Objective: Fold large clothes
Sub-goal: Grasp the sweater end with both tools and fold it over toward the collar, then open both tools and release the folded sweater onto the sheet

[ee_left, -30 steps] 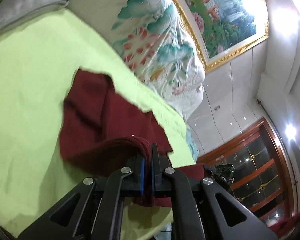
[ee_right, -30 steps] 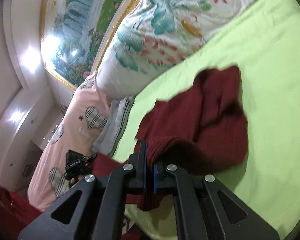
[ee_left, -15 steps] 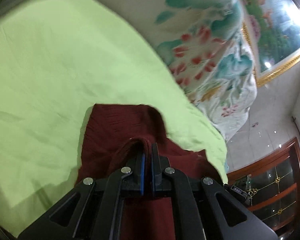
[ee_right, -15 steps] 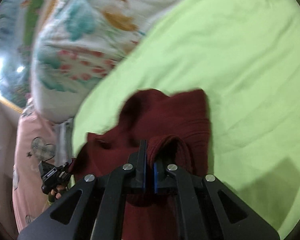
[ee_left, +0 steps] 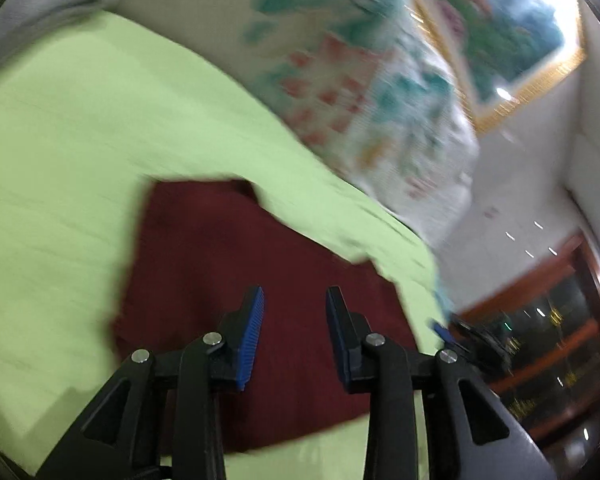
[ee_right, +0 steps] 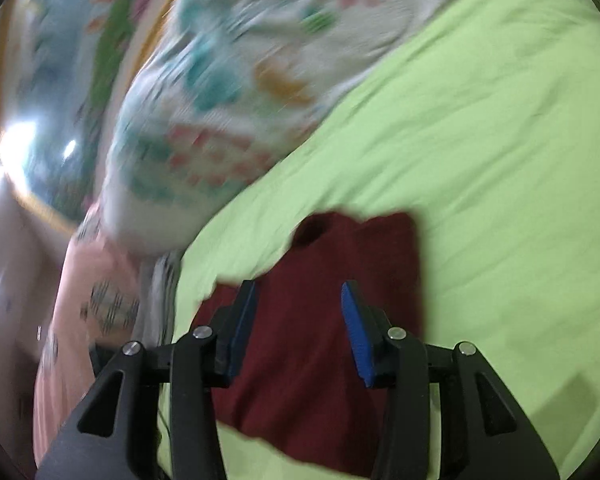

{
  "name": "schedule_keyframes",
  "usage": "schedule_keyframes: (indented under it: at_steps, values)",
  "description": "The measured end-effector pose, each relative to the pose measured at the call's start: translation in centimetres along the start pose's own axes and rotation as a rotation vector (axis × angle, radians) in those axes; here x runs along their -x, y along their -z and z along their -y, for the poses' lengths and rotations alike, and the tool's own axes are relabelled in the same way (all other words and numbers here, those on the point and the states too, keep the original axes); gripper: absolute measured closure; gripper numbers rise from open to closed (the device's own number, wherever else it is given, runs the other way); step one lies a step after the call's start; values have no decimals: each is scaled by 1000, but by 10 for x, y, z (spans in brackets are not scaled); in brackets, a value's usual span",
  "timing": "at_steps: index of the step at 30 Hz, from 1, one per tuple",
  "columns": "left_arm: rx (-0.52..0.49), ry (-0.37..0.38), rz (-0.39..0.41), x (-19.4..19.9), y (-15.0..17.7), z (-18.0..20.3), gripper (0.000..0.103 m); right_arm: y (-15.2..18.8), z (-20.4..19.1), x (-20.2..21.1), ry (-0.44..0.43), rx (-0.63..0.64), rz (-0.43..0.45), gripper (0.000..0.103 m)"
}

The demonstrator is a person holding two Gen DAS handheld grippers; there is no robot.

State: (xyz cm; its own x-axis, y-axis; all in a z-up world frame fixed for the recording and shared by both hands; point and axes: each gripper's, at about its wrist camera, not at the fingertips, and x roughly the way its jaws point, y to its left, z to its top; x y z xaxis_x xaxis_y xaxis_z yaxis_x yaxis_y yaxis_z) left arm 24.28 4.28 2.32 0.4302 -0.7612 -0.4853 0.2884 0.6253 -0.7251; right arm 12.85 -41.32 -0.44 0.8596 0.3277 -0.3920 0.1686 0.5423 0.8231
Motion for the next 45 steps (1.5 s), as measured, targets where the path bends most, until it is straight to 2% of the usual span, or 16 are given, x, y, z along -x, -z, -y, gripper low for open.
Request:
schedule_keyframes:
  at_steps: [3,7,8,9,11,13,16,17,19,20,21,23,25,37,39,45]
  values:
    - [2,76,-68,-28,25,18,65,26,-32,-37,26,115,-91,57]
    - [24,-30,-118,-52,46,0,65,50,-32,-78,140,162,-180,57]
    - [30,-99,-123,-52,50,-13,66,52,-24,-86,210,167,-188,63]
    - [33,-129,-120,-49,52,-22,77,54,-13,-87,239,167,-184,68]
    - [67,-124,-124,-43,55,-46,103,51,6,-81,205,114,-157,91]
    - [104,-105,-126,-35,58,-60,103,47,19,-76,208,60,-151,103]
    - [77,-151,-111,-21,63,-55,103,46,23,-66,224,19,-119,103]
    - [84,-156,-106,-16,66,-53,101,47,20,-63,234,17,-112,98]
    - [93,-147,-79,-4,70,-48,83,51,10,-58,241,16,-94,97]
    - [89,-171,-60,3,75,-43,62,54,1,-55,258,29,-89,94]
    - [85,-188,-47,9,78,-40,51,57,-3,-52,267,38,-85,92]
    - [83,-189,-25,21,84,-32,51,63,-12,-44,260,48,-71,73]
    - [94,-173,-17,29,91,-26,51,69,-21,-38,263,64,-59,67]
    - [185,-184,-20,31,127,-12,30,116,-42,-12,195,59,-30,63]
    - [207,-172,-14,27,128,-14,23,121,-46,-10,190,68,-33,63]
    - [300,-202,13,23,126,-31,20,125,-54,-2,172,83,-24,62]
